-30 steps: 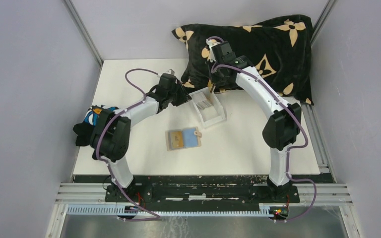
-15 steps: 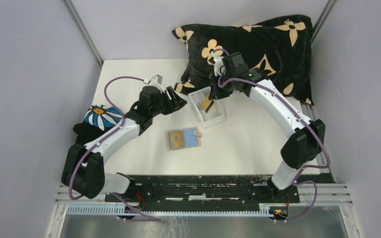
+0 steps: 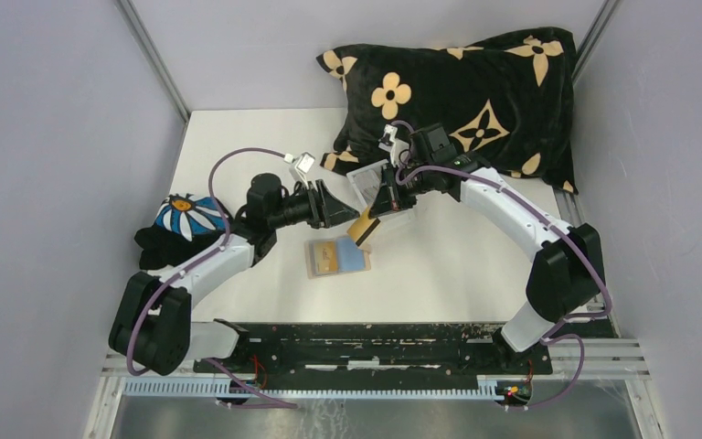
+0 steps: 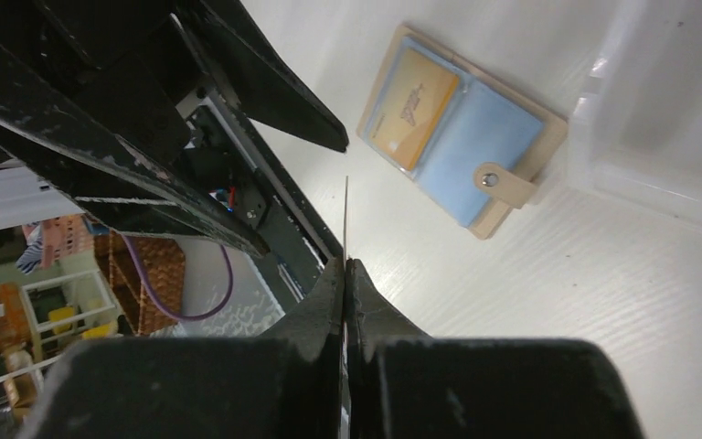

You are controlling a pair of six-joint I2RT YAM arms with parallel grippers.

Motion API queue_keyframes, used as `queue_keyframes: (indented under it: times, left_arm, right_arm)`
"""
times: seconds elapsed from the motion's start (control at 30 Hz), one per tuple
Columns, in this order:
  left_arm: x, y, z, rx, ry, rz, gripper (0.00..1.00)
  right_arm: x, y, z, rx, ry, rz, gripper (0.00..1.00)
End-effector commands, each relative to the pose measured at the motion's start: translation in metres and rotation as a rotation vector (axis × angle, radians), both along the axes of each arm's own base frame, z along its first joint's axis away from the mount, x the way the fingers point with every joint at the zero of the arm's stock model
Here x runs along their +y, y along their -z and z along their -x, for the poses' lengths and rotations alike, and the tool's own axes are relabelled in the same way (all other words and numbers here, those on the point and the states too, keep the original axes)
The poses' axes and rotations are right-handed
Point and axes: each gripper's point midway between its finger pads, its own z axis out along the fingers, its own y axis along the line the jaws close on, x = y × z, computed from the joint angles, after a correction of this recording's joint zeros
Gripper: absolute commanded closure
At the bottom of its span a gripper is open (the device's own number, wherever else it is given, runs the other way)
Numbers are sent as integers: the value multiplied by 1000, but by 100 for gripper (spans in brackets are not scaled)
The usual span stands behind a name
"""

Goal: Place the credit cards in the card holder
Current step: Pick up the credit card from the storage box.

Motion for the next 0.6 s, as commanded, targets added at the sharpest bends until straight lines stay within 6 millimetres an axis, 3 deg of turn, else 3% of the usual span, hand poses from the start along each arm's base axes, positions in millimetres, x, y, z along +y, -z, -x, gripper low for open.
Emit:
queue_keyframes:
  times: [0.0, 0.37, 0.57]
  left_arm:
    - [-10, -16, 23, -54, 162, 89, 36]
    - [-14, -4, 37, 4, 236, 128, 48]
    - [-16, -4, 40, 26, 266, 155, 66]
  right_arm:
    - [12, -33, 7, -39, -55, -145, 99]
    - [15, -25, 9, 39, -100, -201, 99]
    - [16, -20, 8, 71, -107, -219, 99]
